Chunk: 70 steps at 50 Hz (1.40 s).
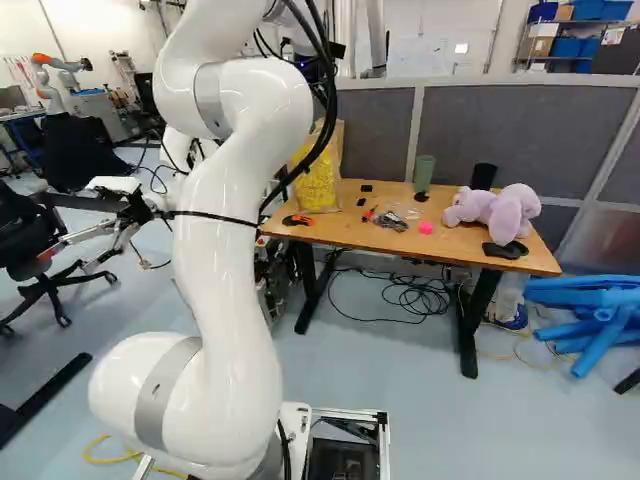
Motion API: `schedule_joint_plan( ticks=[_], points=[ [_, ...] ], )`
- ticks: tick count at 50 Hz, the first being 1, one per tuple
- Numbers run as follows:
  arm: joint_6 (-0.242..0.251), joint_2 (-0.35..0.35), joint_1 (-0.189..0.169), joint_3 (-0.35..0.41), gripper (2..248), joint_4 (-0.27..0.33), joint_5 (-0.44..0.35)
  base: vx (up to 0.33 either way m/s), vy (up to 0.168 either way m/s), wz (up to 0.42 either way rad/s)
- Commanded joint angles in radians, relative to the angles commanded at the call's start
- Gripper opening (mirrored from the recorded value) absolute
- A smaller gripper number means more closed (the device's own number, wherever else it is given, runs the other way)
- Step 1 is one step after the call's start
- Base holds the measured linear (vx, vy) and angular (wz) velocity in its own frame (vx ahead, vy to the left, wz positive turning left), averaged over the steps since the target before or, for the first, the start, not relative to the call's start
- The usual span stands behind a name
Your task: Pick up the bag on the ground and place it on the table
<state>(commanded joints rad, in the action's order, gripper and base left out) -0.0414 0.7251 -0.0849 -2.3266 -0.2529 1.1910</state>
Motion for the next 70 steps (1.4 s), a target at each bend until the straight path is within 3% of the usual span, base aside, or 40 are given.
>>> schedule_joint_plan(
  ticks=[41, 70],
  points=[
    [0.000, -0.005, 0.000, 0.011, 247, 0.001, -0.010, -0.041, 0.000, 0.003],
    [0.002, -0.046, 0.004, 0.102, 247, 0.012, -0.094, 0.000, 0.000, 0.000]
  ],
)
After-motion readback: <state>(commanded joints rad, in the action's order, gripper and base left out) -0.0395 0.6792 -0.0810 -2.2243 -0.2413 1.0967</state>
